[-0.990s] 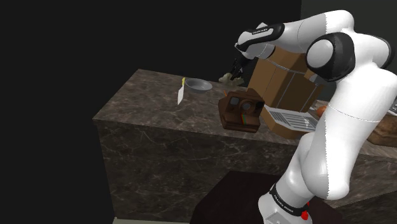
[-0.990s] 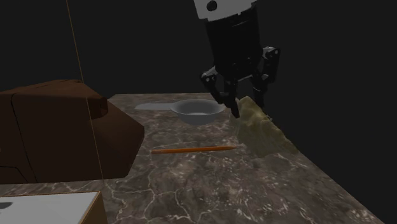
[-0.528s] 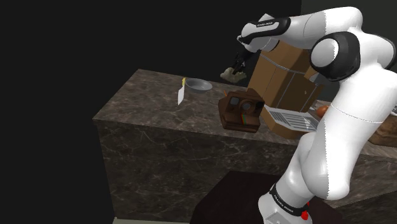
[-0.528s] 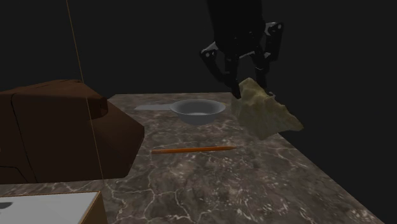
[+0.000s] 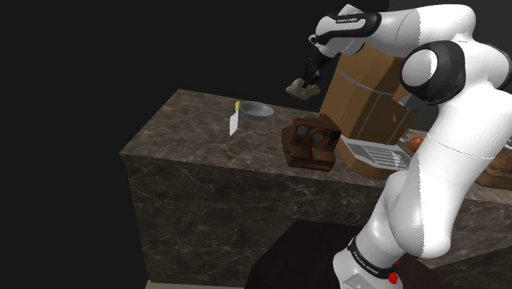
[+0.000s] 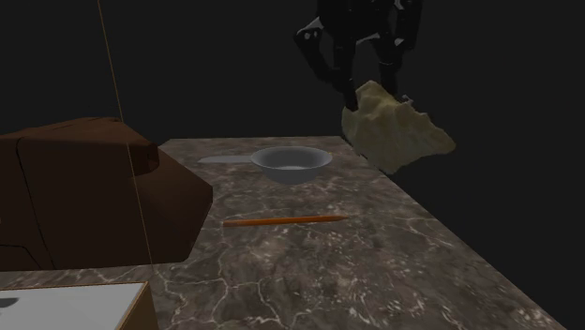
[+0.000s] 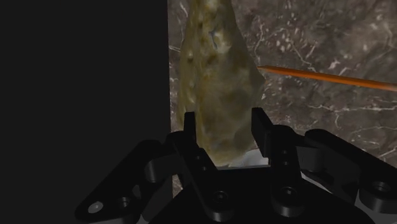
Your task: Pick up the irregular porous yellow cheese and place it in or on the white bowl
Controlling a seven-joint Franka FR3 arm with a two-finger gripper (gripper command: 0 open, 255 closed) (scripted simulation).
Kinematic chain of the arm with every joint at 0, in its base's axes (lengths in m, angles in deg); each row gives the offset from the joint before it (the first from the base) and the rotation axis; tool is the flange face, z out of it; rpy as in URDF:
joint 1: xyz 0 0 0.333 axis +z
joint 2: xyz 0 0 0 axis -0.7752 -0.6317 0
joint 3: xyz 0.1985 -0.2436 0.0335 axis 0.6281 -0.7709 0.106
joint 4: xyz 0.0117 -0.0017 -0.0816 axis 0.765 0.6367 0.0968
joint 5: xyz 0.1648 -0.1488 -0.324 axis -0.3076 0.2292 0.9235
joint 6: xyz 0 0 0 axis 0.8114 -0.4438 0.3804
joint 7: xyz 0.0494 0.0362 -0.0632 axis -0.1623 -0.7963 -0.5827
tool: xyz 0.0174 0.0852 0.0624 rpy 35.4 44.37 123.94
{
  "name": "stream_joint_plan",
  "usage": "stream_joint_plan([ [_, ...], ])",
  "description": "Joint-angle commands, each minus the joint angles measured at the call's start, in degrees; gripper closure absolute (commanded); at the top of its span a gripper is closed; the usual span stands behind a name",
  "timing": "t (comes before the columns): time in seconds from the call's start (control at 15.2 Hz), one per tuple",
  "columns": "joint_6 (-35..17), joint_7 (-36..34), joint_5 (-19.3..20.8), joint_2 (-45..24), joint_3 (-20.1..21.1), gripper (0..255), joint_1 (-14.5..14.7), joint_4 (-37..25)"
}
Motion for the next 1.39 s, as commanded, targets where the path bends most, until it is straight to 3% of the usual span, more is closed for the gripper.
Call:
stream_joint_plan([
  [0.0,1.3,-0.2,0.1,-0.1,0.0,255,-0.1,-1.4],
  [0.59,2.2,-15.2,7.9,2.7,5.1,255,7.4,-2.3],
  [1.32,5.8,-27.1,9.5,-1.7,9.8,255,13.1,-9.6],
])
